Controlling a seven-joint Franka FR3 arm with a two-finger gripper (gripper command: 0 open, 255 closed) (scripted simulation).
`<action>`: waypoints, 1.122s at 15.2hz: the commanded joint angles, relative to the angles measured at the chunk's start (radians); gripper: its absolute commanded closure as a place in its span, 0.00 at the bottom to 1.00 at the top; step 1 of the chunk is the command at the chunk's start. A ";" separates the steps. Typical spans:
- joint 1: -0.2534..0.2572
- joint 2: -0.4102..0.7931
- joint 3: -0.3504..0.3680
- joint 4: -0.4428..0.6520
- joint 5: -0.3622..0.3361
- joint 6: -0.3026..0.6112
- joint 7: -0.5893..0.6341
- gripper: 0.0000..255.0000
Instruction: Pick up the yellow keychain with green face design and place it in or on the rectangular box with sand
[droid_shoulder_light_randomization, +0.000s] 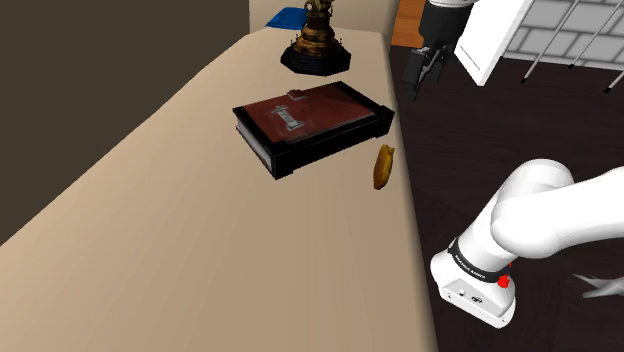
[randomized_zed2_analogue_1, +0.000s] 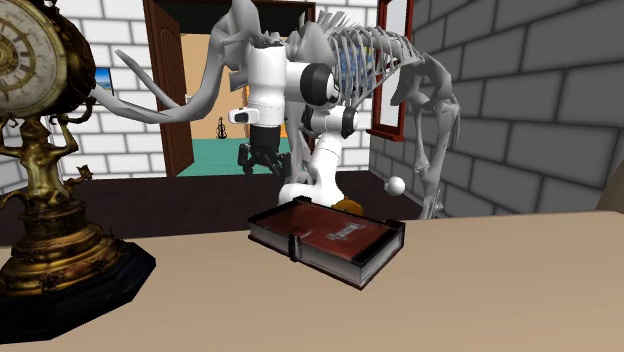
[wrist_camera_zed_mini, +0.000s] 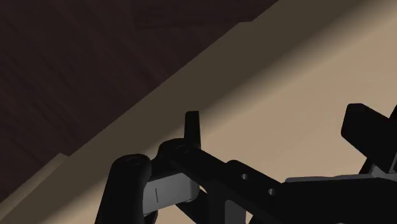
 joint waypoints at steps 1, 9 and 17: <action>0.000 0.000 0.000 0.000 0.000 0.000 0.000 0.00; -0.090 -0.136 0.165 -0.071 0.279 -0.059 0.511 0.00; -0.202 -0.183 0.363 -0.053 0.575 -0.019 1.034 0.00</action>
